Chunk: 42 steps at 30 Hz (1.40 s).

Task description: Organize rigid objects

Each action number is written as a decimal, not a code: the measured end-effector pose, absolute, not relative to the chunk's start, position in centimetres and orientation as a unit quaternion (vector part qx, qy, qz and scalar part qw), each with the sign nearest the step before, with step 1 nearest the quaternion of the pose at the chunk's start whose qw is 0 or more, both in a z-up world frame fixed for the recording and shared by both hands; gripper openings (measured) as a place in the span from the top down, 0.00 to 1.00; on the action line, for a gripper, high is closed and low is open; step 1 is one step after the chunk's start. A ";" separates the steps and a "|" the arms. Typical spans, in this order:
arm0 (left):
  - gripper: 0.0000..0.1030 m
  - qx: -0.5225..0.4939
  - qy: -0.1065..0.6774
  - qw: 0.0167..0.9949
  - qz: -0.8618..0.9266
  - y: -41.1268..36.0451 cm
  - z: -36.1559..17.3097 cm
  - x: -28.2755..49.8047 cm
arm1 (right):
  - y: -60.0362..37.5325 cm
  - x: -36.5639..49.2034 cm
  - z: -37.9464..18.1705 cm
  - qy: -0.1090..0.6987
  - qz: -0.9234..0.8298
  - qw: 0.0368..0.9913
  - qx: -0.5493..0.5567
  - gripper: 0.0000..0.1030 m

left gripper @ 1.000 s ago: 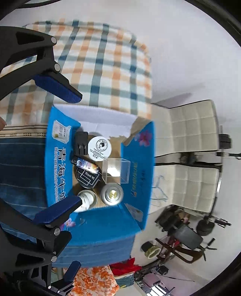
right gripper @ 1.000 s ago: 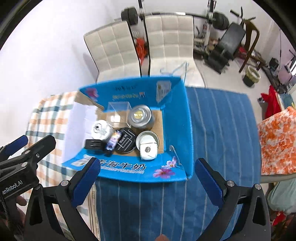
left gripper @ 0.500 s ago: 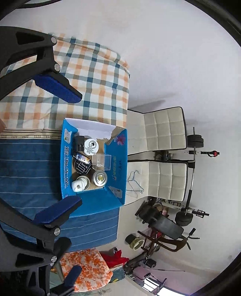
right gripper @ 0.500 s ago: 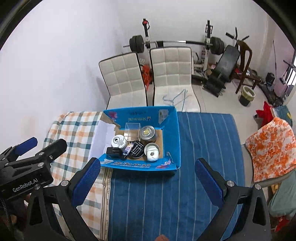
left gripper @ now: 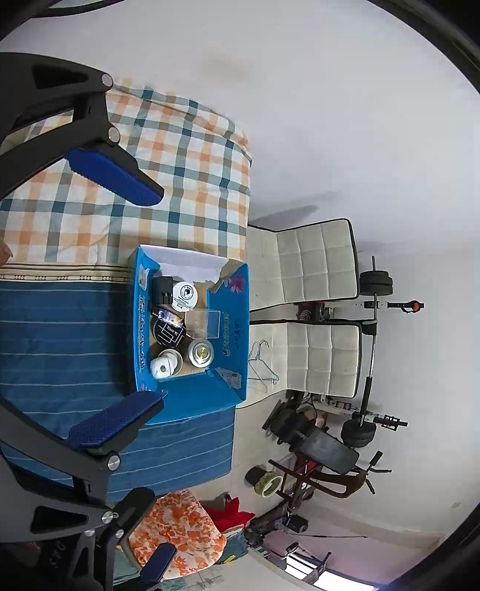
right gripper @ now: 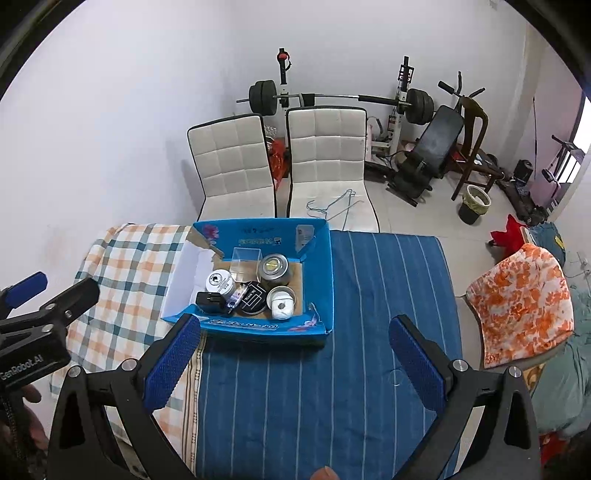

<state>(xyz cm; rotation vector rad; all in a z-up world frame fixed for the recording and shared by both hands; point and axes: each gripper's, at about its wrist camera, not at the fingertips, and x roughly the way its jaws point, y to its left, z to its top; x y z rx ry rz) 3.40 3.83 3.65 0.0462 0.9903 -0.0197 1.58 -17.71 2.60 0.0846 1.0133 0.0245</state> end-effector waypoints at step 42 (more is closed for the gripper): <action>0.00 0.023 0.477 0.878 0.008 3.9 3.6 1.9 | -18.2 1.7 3.5 0.470 -0.009 0.882 0.031 0.00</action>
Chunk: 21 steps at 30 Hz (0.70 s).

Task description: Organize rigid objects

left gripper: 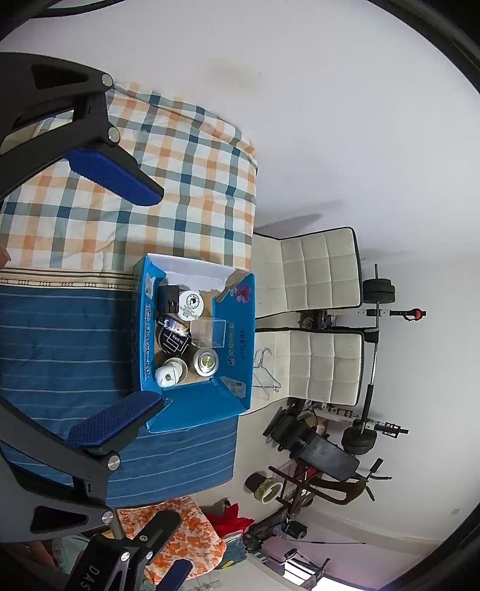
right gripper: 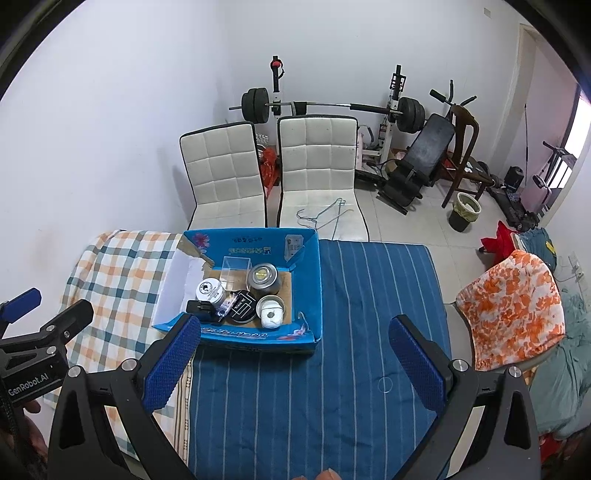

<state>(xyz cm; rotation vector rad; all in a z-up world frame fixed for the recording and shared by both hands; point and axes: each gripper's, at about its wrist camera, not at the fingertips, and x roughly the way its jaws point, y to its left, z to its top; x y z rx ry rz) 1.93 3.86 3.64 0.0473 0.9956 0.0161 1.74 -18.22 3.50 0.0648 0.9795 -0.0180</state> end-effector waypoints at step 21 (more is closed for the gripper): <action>0.00 0.029 0.465 0.885 0.000 2.8 4.3 2.6 | -18.3 2.0 4.1 0.459 -0.022 0.887 0.032 0.00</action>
